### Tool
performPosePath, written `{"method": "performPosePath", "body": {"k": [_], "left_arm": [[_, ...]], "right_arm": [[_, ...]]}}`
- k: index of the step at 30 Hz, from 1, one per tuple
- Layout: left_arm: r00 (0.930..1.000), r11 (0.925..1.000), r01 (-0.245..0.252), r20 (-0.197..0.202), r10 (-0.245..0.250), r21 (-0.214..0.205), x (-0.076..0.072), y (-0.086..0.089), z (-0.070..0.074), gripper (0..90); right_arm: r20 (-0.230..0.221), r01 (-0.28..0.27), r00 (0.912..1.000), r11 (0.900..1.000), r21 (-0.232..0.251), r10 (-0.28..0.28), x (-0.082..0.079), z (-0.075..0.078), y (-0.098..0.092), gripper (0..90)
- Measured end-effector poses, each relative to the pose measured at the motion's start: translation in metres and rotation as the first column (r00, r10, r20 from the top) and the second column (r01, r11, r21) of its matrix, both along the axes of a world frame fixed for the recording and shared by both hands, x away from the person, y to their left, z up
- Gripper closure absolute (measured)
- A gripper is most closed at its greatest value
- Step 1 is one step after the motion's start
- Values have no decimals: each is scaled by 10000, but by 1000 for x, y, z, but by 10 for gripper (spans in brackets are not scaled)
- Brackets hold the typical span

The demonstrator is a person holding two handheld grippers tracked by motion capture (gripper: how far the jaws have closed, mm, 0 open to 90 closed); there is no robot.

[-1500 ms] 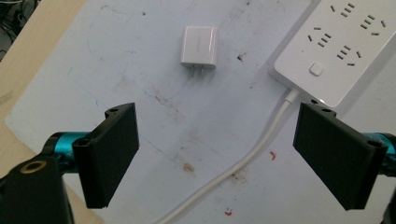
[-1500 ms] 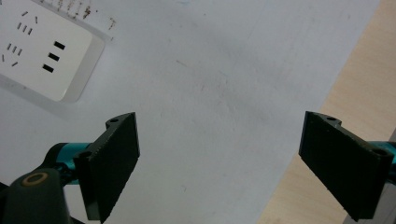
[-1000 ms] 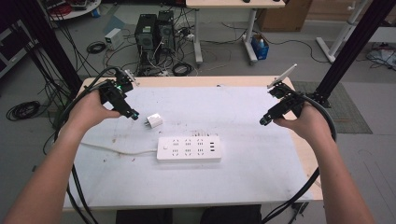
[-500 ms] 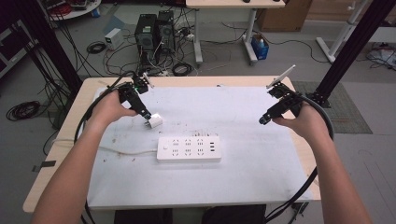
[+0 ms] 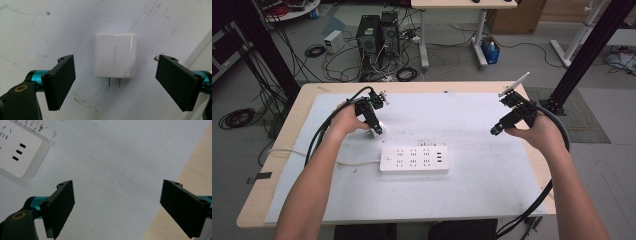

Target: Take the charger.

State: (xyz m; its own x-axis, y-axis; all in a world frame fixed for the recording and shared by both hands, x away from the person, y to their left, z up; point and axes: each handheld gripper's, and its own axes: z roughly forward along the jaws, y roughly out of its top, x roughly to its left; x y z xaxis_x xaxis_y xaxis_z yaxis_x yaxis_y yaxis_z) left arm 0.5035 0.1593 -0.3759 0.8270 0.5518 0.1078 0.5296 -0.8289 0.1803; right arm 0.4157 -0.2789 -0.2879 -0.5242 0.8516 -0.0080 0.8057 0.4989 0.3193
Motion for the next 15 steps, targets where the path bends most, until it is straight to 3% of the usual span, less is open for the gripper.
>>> {"method": "performPosePath", "body": {"k": [7, 13, 15], "left_arm": [[9995, 9997, -231, -205, 233, 78, 4, 3, -14, 263], [9990, 9994, -258, -354, 266, 224, 6, 4, -23, 272], [9984, 9998, -187, -524, 191, 83, 6, 5, -25, 361]], "right_arm": [[-7, -124, 9999, 9999, 48, 124, 0, -1, 0, 119], [-20, -69, 10000, 9999, 127, 70, -1, -1, -2, 119], [-22, -88, 10000, 9999, 53, 89, -2, -3, -2, 119]]}}
